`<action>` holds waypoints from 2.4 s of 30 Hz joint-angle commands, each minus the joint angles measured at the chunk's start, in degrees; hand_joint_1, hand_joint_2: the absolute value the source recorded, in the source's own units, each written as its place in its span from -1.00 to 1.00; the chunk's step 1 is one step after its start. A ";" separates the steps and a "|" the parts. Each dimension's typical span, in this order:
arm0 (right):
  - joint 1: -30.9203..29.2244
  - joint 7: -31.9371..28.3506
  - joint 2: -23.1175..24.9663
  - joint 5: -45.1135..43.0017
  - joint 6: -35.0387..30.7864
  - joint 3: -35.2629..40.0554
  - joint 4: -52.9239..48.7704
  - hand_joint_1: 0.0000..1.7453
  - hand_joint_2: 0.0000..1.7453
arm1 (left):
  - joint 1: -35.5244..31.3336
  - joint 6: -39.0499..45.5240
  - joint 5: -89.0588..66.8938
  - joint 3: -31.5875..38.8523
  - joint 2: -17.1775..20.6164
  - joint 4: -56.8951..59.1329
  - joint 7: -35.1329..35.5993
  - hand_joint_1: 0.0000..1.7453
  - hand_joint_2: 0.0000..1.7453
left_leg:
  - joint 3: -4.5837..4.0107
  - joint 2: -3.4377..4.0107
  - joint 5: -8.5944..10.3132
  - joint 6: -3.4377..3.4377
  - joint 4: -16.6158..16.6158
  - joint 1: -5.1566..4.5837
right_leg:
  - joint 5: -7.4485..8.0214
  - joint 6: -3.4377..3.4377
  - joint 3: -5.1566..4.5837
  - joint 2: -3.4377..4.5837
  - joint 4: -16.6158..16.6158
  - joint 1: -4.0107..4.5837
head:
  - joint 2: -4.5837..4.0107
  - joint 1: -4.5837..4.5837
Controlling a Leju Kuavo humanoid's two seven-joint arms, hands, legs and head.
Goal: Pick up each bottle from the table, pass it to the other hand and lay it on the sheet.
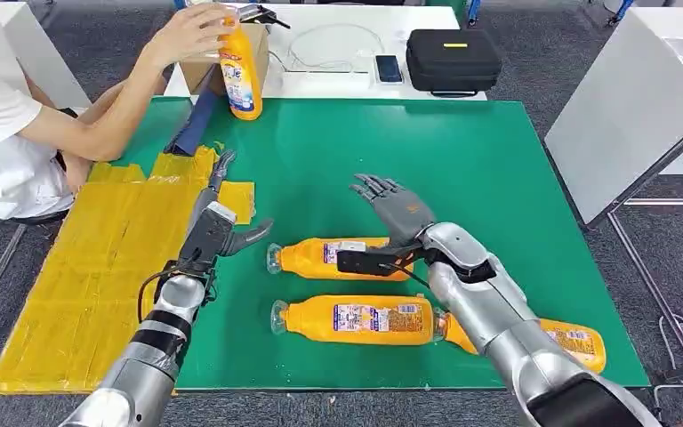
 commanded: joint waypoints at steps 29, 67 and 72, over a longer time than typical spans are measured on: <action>-6.73 -3.07 6.80 -7.09 4.05 11.32 22.84 -1.00 1.00 | -6.74 -0.17 4.63 -3.88 -0.15 9.21 -1.64 -1.00 1.00 | 0.22 -0.12 -0.14 -0.21 0.08 0.07 | -0.13 -0.12 0.21 0.07 0.07 0.01 | -0.02 0.00; -2.69 9.04 8.90 1.11 -16.01 7.76 24.00 1.00 1.00 | -2.73 -0.40 5.41 -5.12 0.70 3.35 0.06 -1.00 1.00 | 0.24 -0.02 -0.16 -0.20 0.06 0.07 | -0.11 -0.12 0.22 0.16 0.03 0.02 | -0.02 0.00; -2.10 11.20 9.09 4.29 -20.71 5.40 20.90 1.00 1.00 | -1.71 -0.68 4.84 -4.70 1.01 1.17 0.91 -1.00 1.00 | 0.06 -0.01 -0.05 -0.12 0.02 0.05 | -0.02 -0.07 0.06 0.10 -0.01 0.03 | -0.02 0.02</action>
